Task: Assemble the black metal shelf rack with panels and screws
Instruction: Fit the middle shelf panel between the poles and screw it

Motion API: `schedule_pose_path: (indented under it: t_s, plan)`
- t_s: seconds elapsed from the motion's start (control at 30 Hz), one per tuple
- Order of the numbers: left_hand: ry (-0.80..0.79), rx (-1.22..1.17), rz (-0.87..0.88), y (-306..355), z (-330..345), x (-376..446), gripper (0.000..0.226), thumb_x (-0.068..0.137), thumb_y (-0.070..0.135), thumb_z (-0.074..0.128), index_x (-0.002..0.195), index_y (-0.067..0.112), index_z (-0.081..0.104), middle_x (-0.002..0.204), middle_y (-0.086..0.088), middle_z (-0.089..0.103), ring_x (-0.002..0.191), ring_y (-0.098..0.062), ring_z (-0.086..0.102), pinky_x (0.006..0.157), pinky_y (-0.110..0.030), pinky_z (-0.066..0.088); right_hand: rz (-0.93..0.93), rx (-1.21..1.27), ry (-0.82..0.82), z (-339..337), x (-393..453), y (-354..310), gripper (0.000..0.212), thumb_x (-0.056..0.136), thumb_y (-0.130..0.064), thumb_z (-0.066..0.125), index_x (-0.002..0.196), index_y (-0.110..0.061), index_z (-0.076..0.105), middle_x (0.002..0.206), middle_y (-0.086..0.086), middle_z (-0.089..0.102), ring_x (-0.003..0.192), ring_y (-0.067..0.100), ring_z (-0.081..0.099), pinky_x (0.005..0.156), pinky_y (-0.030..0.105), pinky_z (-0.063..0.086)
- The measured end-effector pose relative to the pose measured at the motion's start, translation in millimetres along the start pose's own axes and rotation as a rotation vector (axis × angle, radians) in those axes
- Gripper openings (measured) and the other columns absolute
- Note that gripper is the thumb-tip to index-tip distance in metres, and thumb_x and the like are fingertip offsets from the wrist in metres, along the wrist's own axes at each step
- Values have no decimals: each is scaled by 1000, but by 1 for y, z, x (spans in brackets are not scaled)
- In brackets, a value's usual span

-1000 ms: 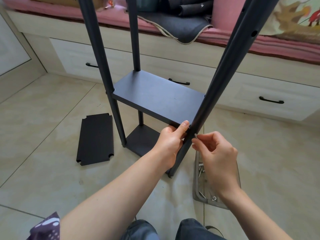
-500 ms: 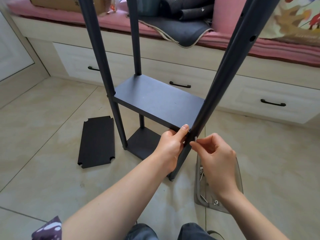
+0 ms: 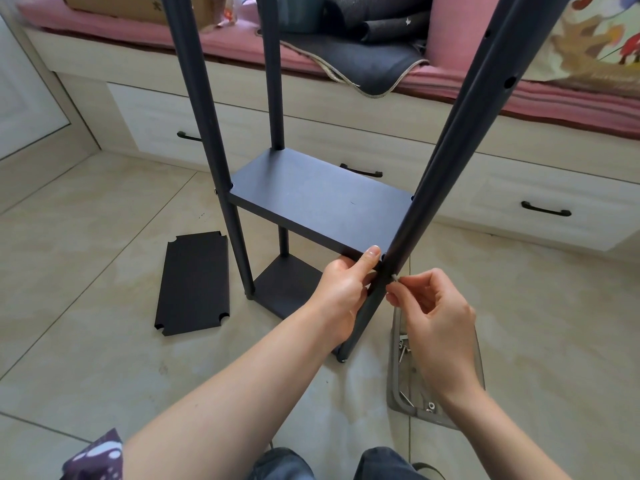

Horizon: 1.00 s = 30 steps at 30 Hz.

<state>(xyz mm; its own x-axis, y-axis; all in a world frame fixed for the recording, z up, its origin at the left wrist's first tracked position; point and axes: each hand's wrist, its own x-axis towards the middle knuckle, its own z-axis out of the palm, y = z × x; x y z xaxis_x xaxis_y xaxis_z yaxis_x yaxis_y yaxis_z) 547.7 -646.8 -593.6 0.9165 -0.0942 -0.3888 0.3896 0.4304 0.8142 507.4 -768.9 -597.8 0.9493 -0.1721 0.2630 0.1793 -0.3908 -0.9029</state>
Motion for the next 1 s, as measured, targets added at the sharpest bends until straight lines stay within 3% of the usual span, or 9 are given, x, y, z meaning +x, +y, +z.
schedule_pose_path:
  t_s: [0.1, 0.27, 0.43, 0.5, 0.57, 0.7, 0.87, 1.0]
  plan:
    - [-10, -26, -7, 1, 0, -2, 19, 102, 28, 57, 98, 12, 67, 96, -3, 75, 90, -15, 72, 74, -21, 54, 37, 49, 4, 2, 3, 0, 13, 88, -9, 71, 79, -16, 64, 74, -9, 73, 72, 5, 71, 67, 12, 51]
    - [-10, -43, -8, 2, 0, -4, 19, 102, 27, 57, 102, 11, 67, 102, -6, 75, 94, -14, 71, 73, -19, 54, -5, -22, -4, 3, 6, -1, 16, 86, -13, 75, 78, -18, 62, 73, -9, 72, 72, 7, 71, 67, 20, 53]
    - [5, -16, 0, 2, 1, -4, 24, 102, 28, 56, 113, 9, 65, 119, -12, 72, 114, -24, 66, 93, -28, 52, -10, -79, 13, -2, 11, -4, 18, 81, -20, 80, 76, -15, 64, 68, -9, 68, 65, 5, 64, 60, 10, 44]
    - [5, -24, 1, 2, 1, -3, 22, 102, 27, 56, 112, 9, 65, 120, -13, 71, 114, -25, 66, 91, -26, 53, -22, -107, -9, -2, 11, -4, 16, 83, -19, 79, 77, -15, 65, 67, -8, 68, 64, 5, 63, 60, 10, 43]
    - [-1, -37, 1, 2, 1, -3, 20, 102, 26, 56, 110, 9, 64, 117, -12, 71, 108, -22, 67, 82, -21, 53, 56, -57, -22, -1, 13, -3, 14, 84, -18, 77, 77, -14, 66, 68, -4, 70, 63, 6, 66, 61, 14, 48]
    - [-13, -66, 14, 2, 1, -4, 27, 102, 21, 56, 120, 2, 62, 111, -10, 69, 97, -16, 67, 78, -17, 55, 386, 355, -75, 1, 16, -5, 13, 87, -14, 73, 85, -2, 68, 72, 10, 74, 61, 11, 68, 60, 19, 55]
    - [-2, -82, 5, 1, 1, -5, 27, 102, 22, 57, 120, 3, 62, 119, -16, 70, 107, -23, 67, 78, -19, 54, 150, 23, -58, 0, 14, -4, 11, 87, -18, 74, 82, -12, 67, 68, 0, 70, 62, 11, 66, 61, 21, 51]
    - [-18, -102, 11, 1, 1, -3, 22, 102, 21, 56, 117, 5, 62, 121, -17, 70, 101, -20, 67, 73, -17, 54, -79, -182, -75, -1, 12, -6, 10, 87, -11, 74, 86, -10, 64, 75, -5, 70, 70, 7, 65, 65, 11, 47]
